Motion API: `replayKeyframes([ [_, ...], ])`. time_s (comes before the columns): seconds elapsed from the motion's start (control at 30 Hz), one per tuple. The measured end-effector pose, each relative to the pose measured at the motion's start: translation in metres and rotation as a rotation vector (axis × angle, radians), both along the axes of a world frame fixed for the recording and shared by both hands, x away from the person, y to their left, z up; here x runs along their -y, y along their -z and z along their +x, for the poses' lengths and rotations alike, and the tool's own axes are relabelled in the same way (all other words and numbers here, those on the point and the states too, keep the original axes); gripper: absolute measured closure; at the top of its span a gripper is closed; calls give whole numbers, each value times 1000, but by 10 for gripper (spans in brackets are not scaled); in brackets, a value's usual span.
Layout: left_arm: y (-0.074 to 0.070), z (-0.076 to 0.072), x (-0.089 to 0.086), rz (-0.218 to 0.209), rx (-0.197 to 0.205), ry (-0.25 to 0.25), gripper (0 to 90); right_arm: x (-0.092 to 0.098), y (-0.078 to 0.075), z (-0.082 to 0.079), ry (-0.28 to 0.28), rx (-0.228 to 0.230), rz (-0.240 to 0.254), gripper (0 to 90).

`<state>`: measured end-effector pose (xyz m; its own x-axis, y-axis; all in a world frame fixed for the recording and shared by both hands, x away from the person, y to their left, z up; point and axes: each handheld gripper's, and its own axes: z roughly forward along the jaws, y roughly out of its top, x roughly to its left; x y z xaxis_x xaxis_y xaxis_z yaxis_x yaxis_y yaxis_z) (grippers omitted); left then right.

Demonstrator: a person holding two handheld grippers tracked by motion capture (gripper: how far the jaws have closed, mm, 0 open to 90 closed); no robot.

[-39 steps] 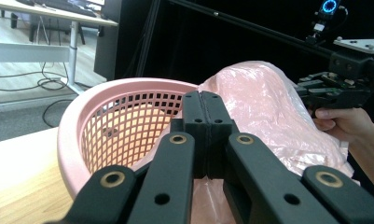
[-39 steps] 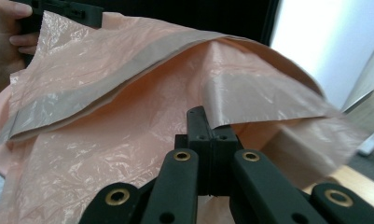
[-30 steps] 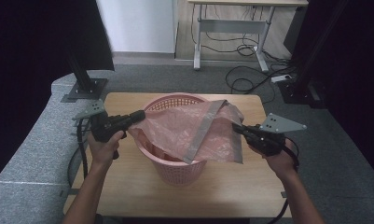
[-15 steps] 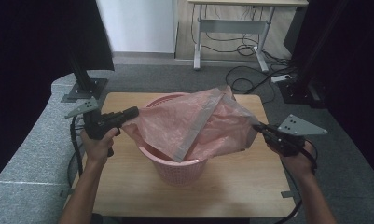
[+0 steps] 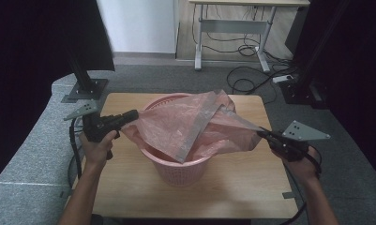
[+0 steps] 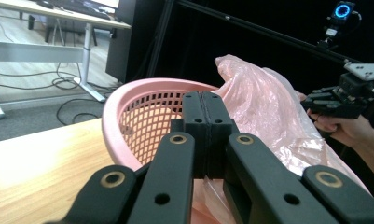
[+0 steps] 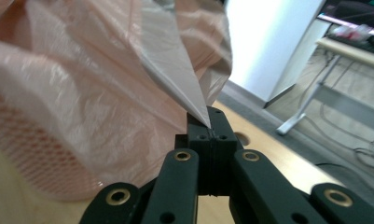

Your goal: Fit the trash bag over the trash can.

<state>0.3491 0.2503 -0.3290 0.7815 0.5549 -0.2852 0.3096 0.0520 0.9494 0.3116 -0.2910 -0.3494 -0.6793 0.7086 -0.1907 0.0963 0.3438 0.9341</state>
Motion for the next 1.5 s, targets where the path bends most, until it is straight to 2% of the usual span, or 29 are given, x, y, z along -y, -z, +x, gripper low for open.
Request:
replayKeyframes([
  [0.03, 0, 0, 1, 0, 0, 6, 898, 2, 3, -2, -11, -2, 13, 886],
  [0.07, 0, -1, 2, 3, 2, 11, 898, 4, 5, -4, -20, -6, 32, 839],
  [0.13, -1, -2, 3, 3, 3, 20, 898, 10, 3, -8, -20, -3, 59, 675],
  [0.23, -4, -4, 5, 5, 10, 25, 898, 23, -8, -18, 2, 36, 81, 538],
  [0.33, -8, -4, 7, 2, 16, 30, 898, 31, -24, -24, 19, 58, 110, 483],
  [0.4, -9, -4, 9, -1, 16, 35, 898, 30, -32, -24, 9, 57, 115, 445],
  [0.53, -10, -3, 13, 4, 15, 39, 898, 13, -40, -13, -17, 41, 100, 413],
  [0.73, -10, -1, 15, 7, 9, 42, 897, -29, -41, 12, -63, 7, 84, 407],
  [0.8, -9, 0, 15, 5, 7, 43, 897, -42, -43, 17, -73, 26, 67, 410],
  [0.93, -8, 0, 14, 2, 5, 43, 897, -65, -46, 26, -71, 11, 37, 454],
  [1.03, -8, -1, 13, -9, 2, 43, 897, -77, -46, 32, -77, -21, 0, 607],
  [1.07, -8, -1, 12, -9, 2, 43, 897, -80, -46, 32, -77, -14, -13, 697],
  [1.1, -7, -1, 11, -12, 1, 41, 897, -82, -45, 30, -55, 11, -20, 773],
  [1.17, -6, 0, 9, -16, -5, 38, 897, -81, -44, 26, -59, 23, 8, 883],
  [1.23, -5, 2, 7, -22, -12, 37, 897, -77, -43, 20, -79, 37, 34, 894],
  [1.3, -4, 4, 6, -38, -21, 45, 897, -74, -41, 15, -98, 31, 39, 894],
  [1.43, -4, 3, 7, -41, -19, 38, 897, -70, -38, 7, -135, 20, 43, 895],
  [1.5, -5, 3, 6, -46, -20, 43, 897, -66, -39, 1, -171, 15, 68, 896],
])
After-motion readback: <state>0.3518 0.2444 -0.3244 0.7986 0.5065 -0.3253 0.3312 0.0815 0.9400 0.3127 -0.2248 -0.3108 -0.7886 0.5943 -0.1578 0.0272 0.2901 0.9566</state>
